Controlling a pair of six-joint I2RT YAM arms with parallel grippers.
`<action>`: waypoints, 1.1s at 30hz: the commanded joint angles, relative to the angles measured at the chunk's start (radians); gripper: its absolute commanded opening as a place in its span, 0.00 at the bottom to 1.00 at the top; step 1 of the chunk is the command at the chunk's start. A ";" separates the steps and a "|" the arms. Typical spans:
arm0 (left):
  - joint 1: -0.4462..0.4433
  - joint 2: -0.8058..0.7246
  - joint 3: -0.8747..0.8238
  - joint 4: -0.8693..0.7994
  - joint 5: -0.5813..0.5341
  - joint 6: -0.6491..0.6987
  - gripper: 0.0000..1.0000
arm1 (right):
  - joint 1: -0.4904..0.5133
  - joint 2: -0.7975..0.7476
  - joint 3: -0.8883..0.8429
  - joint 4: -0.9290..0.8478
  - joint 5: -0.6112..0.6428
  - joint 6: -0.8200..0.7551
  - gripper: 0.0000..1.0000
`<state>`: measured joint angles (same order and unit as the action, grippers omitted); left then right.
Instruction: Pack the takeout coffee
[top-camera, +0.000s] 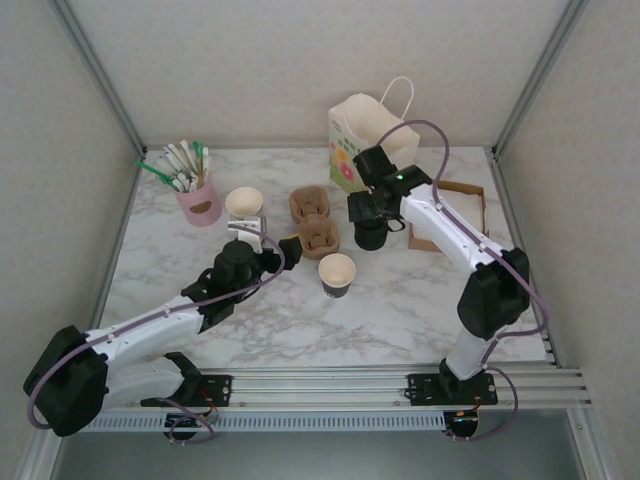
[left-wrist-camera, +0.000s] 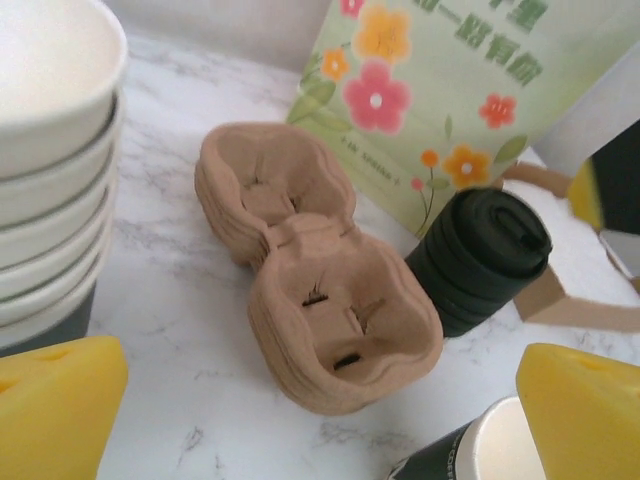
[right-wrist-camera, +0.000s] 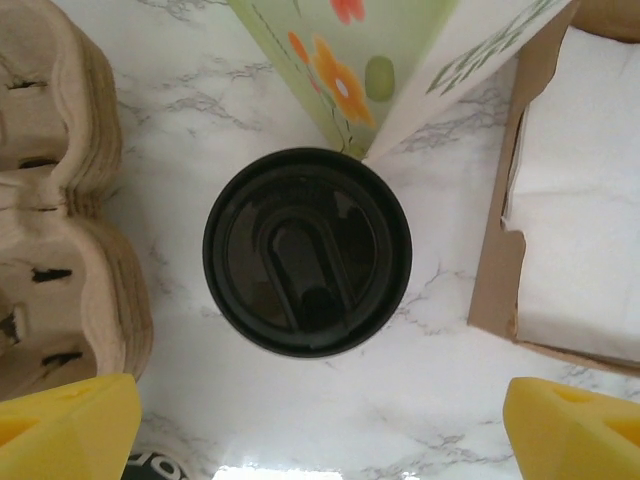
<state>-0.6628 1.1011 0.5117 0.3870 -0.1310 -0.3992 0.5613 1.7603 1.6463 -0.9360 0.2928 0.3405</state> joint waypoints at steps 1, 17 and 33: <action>0.006 -0.038 -0.027 0.107 -0.053 0.023 1.00 | 0.018 0.075 0.095 -0.097 0.047 -0.042 0.93; 0.007 -0.040 -0.045 0.131 -0.034 0.020 1.00 | 0.006 0.262 0.218 -0.116 0.091 -0.049 0.83; 0.006 -0.006 -0.033 0.133 -0.006 0.022 1.00 | -0.022 0.291 0.178 -0.066 0.021 -0.049 0.83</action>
<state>-0.6628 1.0931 0.4717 0.4973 -0.1505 -0.3889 0.5430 2.0285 1.8343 -1.0077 0.3298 0.2985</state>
